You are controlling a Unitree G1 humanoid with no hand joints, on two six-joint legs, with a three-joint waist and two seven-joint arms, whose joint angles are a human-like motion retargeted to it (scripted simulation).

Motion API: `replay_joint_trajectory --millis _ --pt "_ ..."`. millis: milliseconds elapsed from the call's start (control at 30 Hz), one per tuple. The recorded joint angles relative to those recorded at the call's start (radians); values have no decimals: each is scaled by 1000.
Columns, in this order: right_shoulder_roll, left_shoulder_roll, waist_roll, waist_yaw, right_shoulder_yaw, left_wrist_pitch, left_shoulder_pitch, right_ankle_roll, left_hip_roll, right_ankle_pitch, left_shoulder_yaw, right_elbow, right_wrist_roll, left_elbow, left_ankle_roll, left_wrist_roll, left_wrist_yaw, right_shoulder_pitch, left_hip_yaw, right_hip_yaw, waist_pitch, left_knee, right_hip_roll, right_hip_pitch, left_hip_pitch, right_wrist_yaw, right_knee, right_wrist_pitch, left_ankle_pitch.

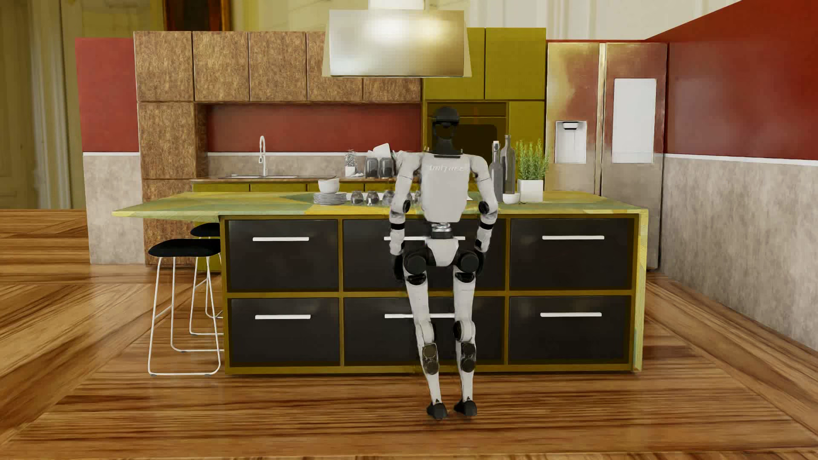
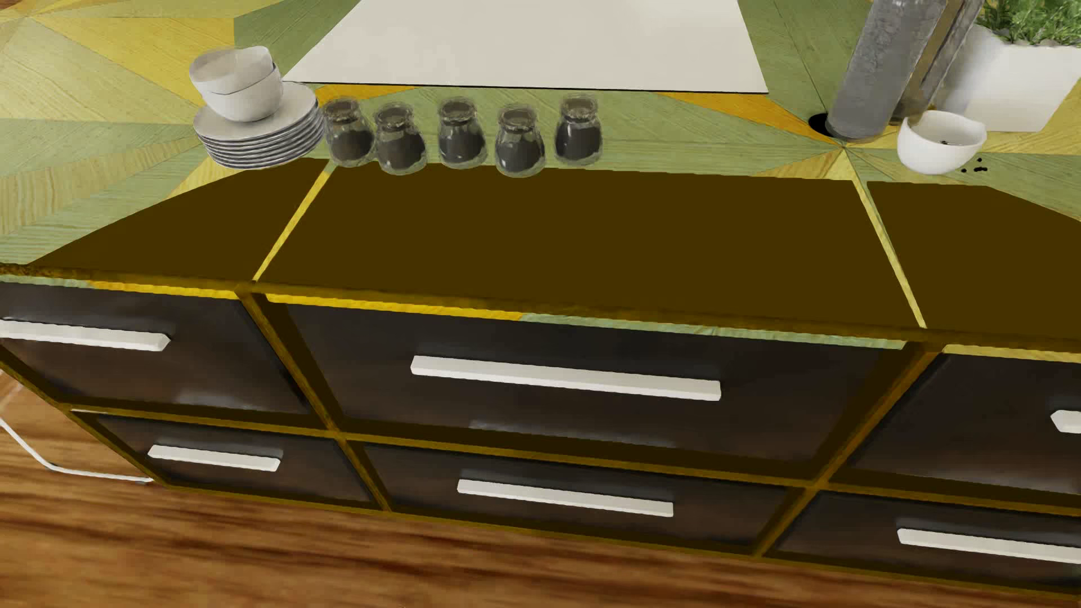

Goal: Go to the corner

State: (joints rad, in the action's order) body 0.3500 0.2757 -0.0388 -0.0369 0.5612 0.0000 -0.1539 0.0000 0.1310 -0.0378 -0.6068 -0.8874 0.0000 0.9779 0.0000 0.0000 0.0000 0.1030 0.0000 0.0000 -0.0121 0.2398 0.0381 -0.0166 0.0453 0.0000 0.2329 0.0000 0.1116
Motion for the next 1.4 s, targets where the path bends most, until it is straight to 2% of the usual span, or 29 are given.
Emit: replay_joint_trajectory --millis 200,1033,1200,1400 --pt "-3 0 -2 1 68 0 19 0 -2 -13 -40 -9 0 -13 0 0 0 -16 0 0 1 -9 4 -28 18 0 -16 0 0" --pt "-14 -8 2 7 48 0 19 0 -4 -17 -31 -9 0 24 0 0 0 -6 0 0 -5 -11 8 -29 24 0 -11 0 0" --pt "-17 -5 11 10 45 0 23 0 4 -20 -9 -12 0 27 0 0 0 -5 0 0 -14 -7 0 -22 14 0 -13 0 -1" --pt "-21 7 24 24 77 0 41 0 6 -18 -37 -25 0 42 0 0 0 -15 0 0 -16 -11 -3 -26 17 0 -13 0 -6"
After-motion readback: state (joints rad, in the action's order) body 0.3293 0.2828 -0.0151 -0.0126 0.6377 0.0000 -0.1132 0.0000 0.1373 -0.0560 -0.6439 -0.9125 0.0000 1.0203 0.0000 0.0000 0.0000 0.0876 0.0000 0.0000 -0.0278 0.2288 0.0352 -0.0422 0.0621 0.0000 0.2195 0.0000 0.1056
